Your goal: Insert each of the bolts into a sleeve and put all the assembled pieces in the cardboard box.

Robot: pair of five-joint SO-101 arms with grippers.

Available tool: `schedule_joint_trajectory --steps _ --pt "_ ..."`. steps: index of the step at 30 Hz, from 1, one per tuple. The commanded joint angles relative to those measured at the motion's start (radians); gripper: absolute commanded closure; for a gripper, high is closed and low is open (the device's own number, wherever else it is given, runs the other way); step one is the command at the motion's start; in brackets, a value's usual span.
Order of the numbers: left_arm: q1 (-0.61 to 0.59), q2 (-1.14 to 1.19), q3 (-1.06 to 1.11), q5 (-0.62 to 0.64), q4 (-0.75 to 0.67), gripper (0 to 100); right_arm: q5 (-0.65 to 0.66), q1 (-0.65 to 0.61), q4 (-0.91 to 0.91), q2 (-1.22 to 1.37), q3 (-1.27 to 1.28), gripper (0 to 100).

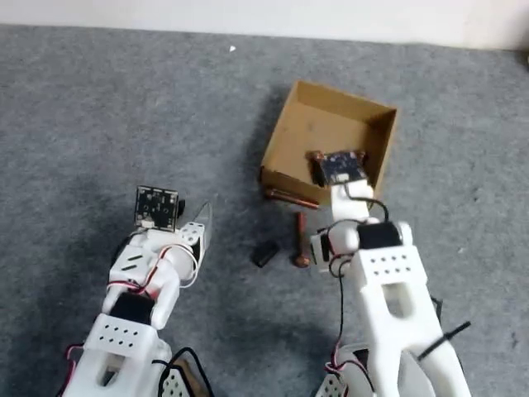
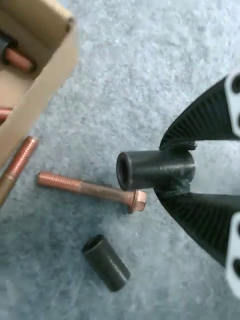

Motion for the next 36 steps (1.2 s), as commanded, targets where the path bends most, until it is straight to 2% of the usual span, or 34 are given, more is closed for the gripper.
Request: schedule_joint_trajectory --steps 1,5,11,18,27,31,36 --pt "-0.007 0.002 -0.143 -0.029 0.204 83 -0.087 0.027 -0.094 -0.054 0.038 99.5" --pt "-0.007 0.01 -0.269 -0.215 0.427 83 -0.167 0.111 -0.237 -0.058 0.13 99.5" --pt "0.015 0.012 -0.401 -0.219 0.555 83 -0.252 0.211 -0.363 -0.064 0.203 99.5" --pt "0.179 0.065 -0.568 -0.219 0.74 77 -0.288 0.275 -0.397 -0.064 0.202 99.5" --pt "0.317 0.631 -0.901 -0.216 0.824 77 -0.288 0.283 -0.397 -0.064 0.203 99.5" --pt "0.348 0.849 -1.015 -0.123 0.816 76 -0.288 0.309 -0.403 -0.064 0.202 99.5" --pt "0.401 1.043 -1.145 -0.066 0.818 76 -0.288 0.308 -0.423 -0.064 0.209 99.5"
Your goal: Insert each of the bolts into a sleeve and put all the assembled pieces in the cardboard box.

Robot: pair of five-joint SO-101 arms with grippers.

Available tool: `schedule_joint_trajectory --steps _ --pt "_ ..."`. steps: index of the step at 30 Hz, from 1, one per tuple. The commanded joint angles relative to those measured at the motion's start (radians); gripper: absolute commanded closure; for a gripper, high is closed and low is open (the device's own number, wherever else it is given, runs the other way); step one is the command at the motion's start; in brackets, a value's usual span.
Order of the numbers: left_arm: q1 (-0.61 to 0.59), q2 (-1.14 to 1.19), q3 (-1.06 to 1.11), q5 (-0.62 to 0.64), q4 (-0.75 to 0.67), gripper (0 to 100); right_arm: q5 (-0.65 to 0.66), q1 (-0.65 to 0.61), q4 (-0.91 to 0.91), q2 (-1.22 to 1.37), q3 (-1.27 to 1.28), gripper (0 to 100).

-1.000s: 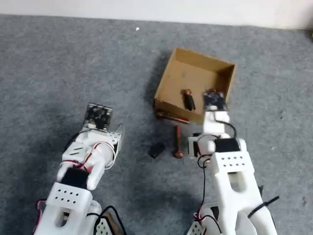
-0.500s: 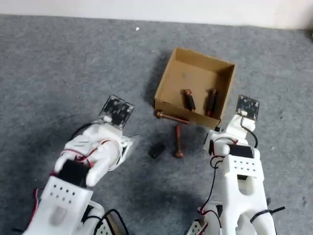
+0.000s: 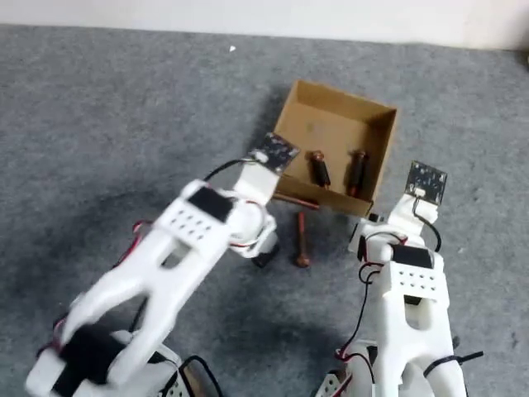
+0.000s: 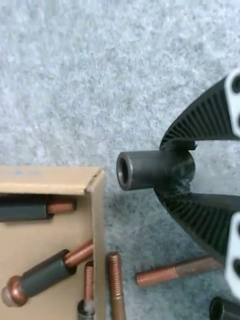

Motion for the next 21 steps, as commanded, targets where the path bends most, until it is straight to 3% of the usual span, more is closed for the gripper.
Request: schedule_joint_trajectory --steps 1,6,14,21 --pt "0.071 0.137 -0.147 0.069 0.002 76 -0.009 0.01 -0.03 -0.033 -0.005 99.5" --pt "0.134 0.237 -0.236 0.201 -0.003 76 -0.009 0.012 -0.03 -0.033 -0.008 99.5" --pt "0.191 0.414 -0.24 0.364 -0.195 77 -0.009 0.044 -0.03 -0.033 -0.013 99.5" --pt "0.185 0.526 -0.249 0.384 -0.272 77 -0.009 0.044 -0.03 -0.033 -0.013 99.5"
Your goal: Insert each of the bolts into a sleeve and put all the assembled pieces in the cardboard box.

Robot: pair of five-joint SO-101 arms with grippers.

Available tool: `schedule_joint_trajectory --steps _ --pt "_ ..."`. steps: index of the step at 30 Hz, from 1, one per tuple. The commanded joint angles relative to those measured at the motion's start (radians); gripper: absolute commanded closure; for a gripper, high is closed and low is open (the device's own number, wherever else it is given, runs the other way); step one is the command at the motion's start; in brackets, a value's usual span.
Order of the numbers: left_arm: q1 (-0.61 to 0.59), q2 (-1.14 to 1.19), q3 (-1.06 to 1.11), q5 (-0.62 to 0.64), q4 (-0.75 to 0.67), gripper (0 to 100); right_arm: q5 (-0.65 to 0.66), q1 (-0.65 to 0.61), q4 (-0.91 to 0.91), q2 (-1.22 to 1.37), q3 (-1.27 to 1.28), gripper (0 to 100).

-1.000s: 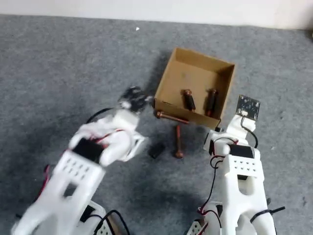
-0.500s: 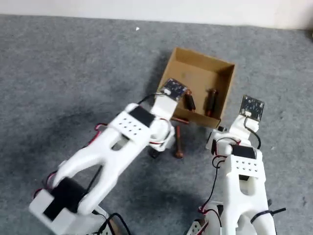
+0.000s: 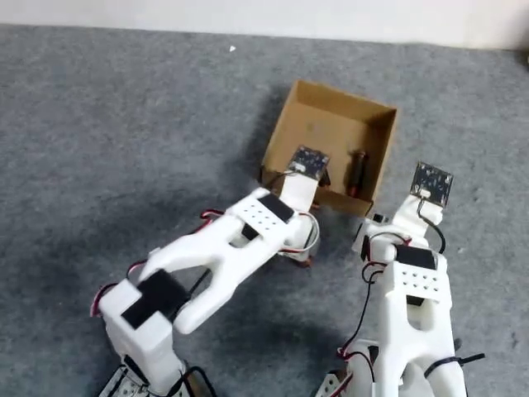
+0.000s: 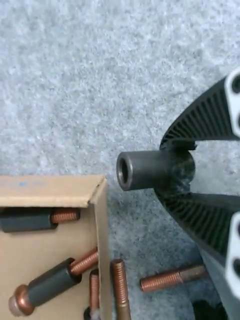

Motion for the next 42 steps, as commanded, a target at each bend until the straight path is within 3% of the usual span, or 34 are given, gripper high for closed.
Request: schedule_joint_trajectory --steps 1,3,8,14,18,27,35,37,42 --pt "0.01 0.041 -0.053 0.011 -0.038 77 -0.009 0.015 -0.03 -0.033 -0.013 99.5" --pt "0.01 0.05 -0.053 0.011 -0.04 80 -0.009 0.015 -0.03 -0.033 -0.012 99.5" --pt "0.007 0.05 -0.054 0.003 -0.043 100 -0.009 0.018 -0.03 -0.033 -0.01 99.5" --pt "0.007 0.008 -0.045 -0.043 -0.038 100 -0.008 0.018 -0.03 -0.033 -0.007 99.5" --pt "0.004 -0.15 0.03 -0.224 -0.037 100 -0.005 0.018 -0.03 -0.033 -0.007 99.5" --pt "-0.124 -0.481 0.311 -0.789 -0.038 99 -0.005 0.018 -0.03 -0.033 -0.005 99.5" --pt "-0.226 -0.665 0.519 -1.445 -0.037 99 -0.003 0.016 -0.03 -0.033 -0.005 99.5" --pt "-0.248 -0.677 0.539 -1.508 -0.012 99 -0.003 0.015 -0.03 -0.033 -0.005 99.5" --pt "-0.303 -0.677 0.509 -1.507 0.049 99 -0.003 0.013 -0.031 -0.033 -0.005 99.5"
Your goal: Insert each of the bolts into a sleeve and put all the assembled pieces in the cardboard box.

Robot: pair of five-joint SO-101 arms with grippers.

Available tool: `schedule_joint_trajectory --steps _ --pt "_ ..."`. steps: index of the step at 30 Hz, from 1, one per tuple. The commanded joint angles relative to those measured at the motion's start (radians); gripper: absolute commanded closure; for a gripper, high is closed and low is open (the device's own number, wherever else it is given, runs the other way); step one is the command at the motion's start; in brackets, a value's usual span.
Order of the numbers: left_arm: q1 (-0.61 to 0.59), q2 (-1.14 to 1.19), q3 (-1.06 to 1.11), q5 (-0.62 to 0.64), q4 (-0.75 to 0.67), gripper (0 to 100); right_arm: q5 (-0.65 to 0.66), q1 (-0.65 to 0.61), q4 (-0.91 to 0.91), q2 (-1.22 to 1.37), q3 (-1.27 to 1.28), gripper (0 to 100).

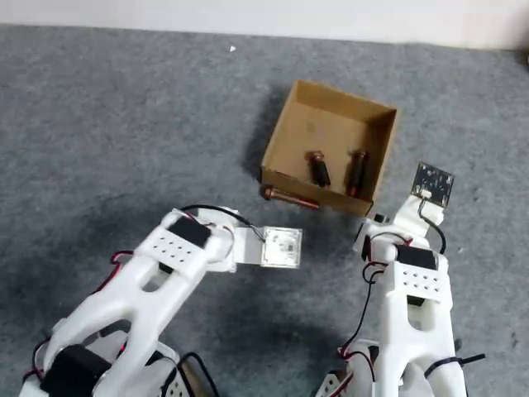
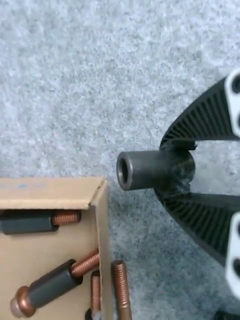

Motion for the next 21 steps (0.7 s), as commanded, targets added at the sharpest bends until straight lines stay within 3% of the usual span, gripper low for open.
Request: schedule_joint_trajectory --steps 1,6,8,14,21 --pt "-0.056 -0.038 -0.033 0.009 0.035 97 -0.003 0.007 -0.031 -0.033 -0.005 99.5" --pt "-0.111 -0.047 -0.05 0.393 0.031 79 -0.003 0.007 -0.031 -0.033 -0.005 99.5" --pt "-0.134 -0.047 -0.074 0.46 0.034 75 -0.003 0.007 -0.031 -0.033 -0.005 99.5" --pt "-0.162 -0.047 -0.14 0.591 0.035 83 -0.002 0.007 -0.031 -0.033 -0.005 99.5" --pt "-0.156 -0.047 -0.239 1.18 0.115 96 -0.002 0.007 -0.031 -0.033 -0.005 99.5"
